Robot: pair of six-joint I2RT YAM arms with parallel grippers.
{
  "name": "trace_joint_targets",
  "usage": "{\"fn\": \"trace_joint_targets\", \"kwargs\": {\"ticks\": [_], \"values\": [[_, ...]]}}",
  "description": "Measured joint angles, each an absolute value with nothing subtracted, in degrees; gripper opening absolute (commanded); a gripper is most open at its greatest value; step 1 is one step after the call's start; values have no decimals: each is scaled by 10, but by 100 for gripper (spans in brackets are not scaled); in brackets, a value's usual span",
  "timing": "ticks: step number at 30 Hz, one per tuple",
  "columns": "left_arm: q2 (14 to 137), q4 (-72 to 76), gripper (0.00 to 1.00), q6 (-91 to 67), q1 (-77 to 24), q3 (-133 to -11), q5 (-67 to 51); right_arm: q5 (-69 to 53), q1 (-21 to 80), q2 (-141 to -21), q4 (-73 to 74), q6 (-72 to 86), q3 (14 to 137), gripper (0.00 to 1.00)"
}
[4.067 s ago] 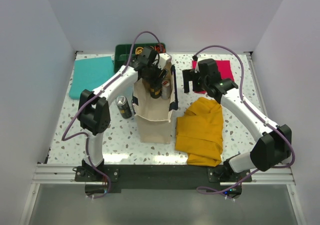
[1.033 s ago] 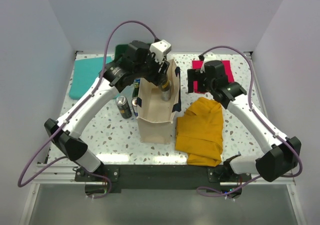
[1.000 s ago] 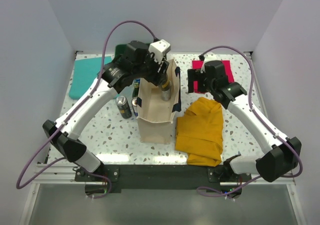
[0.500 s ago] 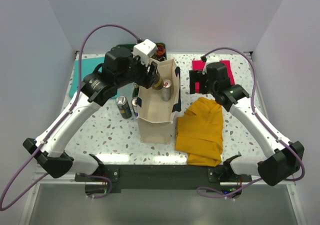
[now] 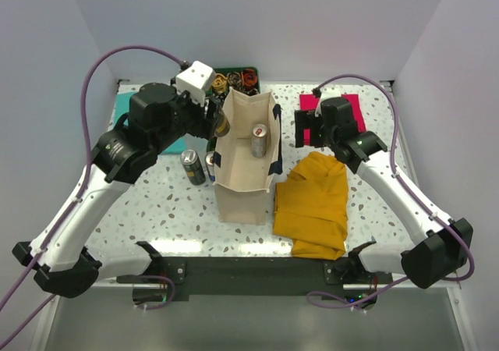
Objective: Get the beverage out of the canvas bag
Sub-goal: Take out the drink from the canvas bag, then place the drink at the center of the board.
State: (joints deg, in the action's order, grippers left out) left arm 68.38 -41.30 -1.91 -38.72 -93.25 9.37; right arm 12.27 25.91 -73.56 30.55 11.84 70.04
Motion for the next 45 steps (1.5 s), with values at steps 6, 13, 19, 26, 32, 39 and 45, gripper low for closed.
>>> {"fn": "trace_joint_targets", "kwargs": {"ticks": [6,13,19,26,32,39,45], "values": [[623,-410,0,-20,-387,-914,130,113,259,-742,307,127,700,98],[590,-415,0,-31,-387,-892,171,108,259,-743,308,136,700,98],[573,-433,0,-58,-387,-855,203,108,259,-744,307,139,700,98],[520,-465,0,-104,-387,-798,224,108,259,-757,307,139,700,98],[494,-475,0,-132,-387,-761,234,107,259,-762,307,136,701,98],[467,-477,0,-161,-387,-681,234,108,259,-763,308,130,705,98],[453,-476,0,-168,-387,-655,237,108,259,-765,308,130,705,98]]}}
